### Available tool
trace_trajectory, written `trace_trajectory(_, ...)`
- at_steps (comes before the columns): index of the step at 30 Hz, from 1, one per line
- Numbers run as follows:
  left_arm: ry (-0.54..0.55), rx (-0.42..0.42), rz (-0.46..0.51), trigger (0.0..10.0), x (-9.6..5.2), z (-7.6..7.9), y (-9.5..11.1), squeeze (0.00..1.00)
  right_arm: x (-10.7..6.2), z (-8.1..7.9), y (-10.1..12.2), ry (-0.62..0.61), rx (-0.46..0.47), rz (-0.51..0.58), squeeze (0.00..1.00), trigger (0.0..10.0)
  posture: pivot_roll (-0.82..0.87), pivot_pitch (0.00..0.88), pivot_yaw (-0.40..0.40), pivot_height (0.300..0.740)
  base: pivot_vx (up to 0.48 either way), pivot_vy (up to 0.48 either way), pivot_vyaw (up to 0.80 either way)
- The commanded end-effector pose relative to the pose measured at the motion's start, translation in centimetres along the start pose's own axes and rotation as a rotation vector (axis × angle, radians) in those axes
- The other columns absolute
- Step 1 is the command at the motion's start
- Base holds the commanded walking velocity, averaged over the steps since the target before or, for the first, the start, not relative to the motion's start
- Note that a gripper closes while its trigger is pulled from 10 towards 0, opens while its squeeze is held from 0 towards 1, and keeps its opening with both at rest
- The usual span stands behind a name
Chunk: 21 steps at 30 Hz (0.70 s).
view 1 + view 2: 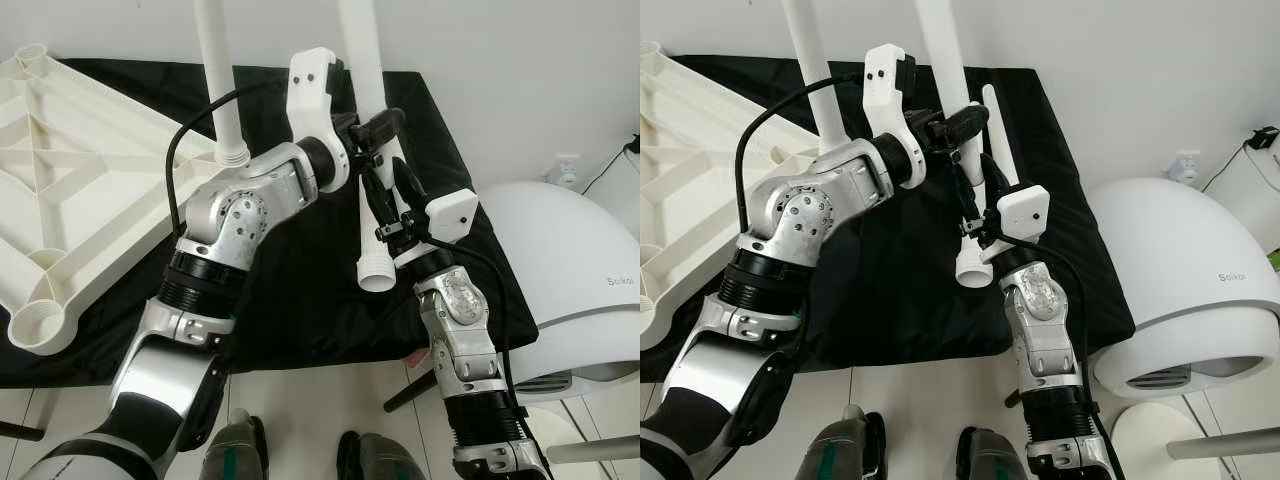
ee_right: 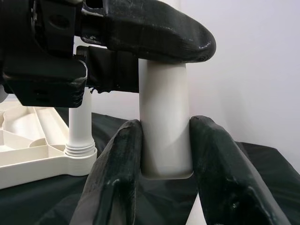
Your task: Building children table
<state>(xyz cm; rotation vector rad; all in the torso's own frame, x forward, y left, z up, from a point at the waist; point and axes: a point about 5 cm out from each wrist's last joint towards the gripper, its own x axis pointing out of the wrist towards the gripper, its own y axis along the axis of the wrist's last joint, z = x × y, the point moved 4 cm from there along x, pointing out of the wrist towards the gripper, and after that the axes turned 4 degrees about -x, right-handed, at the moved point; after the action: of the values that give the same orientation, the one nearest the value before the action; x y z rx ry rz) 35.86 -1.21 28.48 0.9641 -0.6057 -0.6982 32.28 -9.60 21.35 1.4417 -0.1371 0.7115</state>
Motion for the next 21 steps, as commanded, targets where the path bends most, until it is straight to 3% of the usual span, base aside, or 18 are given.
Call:
trace_trajectory(1, -0.208, 0.013, -0.024, 0.0, 0.1, 2.2, -0.1, 0.0, -0.1, 0.1, 0.3, -0.004, 0.0, 0.012, 0.0, 10.0, 0.02, 0.092, 0.007, 0.74, 0.0, 0.0, 0.0)
trace_trajectory(5, -0.226, 0.012, -0.019, 0.0, 0.0, 2.4, -0.2, 0.0, -0.1, 0.1, 0.2, -0.005, 0.004, 0.007, 0.0, 10.0, 0.02, 0.094, 0.003, 0.74, 0.0, 0.0, 0.0)
trace_trajectory(6, -0.243, 0.034, -0.023, 5.3, -0.1, 2.7, -0.3, 0.0, -0.1, 0.1, 0.2, -0.004, 0.016, 0.003, 0.11, 10.0, 0.02, 0.095, 0.003, 0.74, 0.0, 0.0, 0.0)
trace_trajectory(7, -0.254, 0.049, -0.026, 5.3, -0.1, 2.9, -0.4, 0.0, -0.1, 0.1, 0.1, -0.003, 0.024, 0.001, 0.11, 10.0, 0.02, 0.095, 0.002, 0.74, 0.0, 0.0, 0.0)
trace_trajectory(8, -0.261, 0.06, -0.029, 10.0, -0.2, 3.0, -0.4, 0.0, -0.1, 0.1, 0.1, -0.003, 0.029, 0.0, 1.0, 10.0, 0.02, 0.095, 0.002, 0.74, 0.0, 0.0, 0.0)
trace_trajectory(21, -0.155, 0.116, -0.066, 10.0, -0.7, 0.7, -1.7, 0.0, 0.1, 0.3, 0.6, 0.01, 0.094, 0.008, 1.0, 10.0, 0.02, 0.092, -0.007, 0.74, 0.0, 0.0, 0.0)
